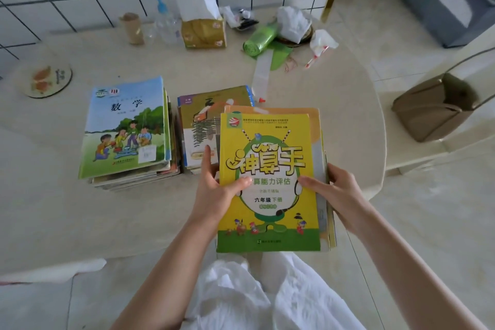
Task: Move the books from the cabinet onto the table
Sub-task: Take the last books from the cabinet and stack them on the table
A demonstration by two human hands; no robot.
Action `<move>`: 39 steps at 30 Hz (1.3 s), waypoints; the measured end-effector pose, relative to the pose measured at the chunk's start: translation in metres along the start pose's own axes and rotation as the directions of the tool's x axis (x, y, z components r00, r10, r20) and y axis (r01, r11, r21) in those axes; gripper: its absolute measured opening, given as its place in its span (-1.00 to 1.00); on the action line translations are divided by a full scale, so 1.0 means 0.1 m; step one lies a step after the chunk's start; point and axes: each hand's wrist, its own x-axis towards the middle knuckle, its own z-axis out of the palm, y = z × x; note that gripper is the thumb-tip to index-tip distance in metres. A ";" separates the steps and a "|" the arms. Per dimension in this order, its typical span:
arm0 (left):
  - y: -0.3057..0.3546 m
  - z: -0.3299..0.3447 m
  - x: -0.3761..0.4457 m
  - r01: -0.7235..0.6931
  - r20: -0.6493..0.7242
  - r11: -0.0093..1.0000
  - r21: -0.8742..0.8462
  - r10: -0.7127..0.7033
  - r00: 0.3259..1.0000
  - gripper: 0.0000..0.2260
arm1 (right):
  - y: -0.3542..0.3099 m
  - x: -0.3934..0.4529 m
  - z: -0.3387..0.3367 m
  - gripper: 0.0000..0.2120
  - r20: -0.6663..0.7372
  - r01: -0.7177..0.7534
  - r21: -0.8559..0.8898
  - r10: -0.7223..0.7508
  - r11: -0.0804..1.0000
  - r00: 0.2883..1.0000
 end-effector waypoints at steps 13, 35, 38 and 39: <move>0.01 0.95 0.76 0.088 -0.038 0.996 0.008 -0.088 0.995 -0.52 | -0.18 0.99 -0.96 -0.52 0.100 0.125 -0.123 -0.113 0.984 0.988; -0.51 1.15 0.87 -0.036 -0.088 0.975 0.219 0.056 0.995 -0.40 | 0.35 1.41 -1.27 -0.31 0.176 0.349 -0.473 -0.302 0.809 0.937; -0.62 1.11 0.91 -0.030 -0.071 0.977 0.210 0.045 0.996 -0.45 | 0.37 1.43 -1.31 -0.22 0.205 0.361 -0.481 -0.298 0.799 0.932; -0.66 1.11 0.91 -0.036 -0.065 0.976 0.217 0.051 0.997 -0.44 | 0.39 1.43 -1.31 -0.21 0.199 0.354 -0.479 -0.293 0.803 0.935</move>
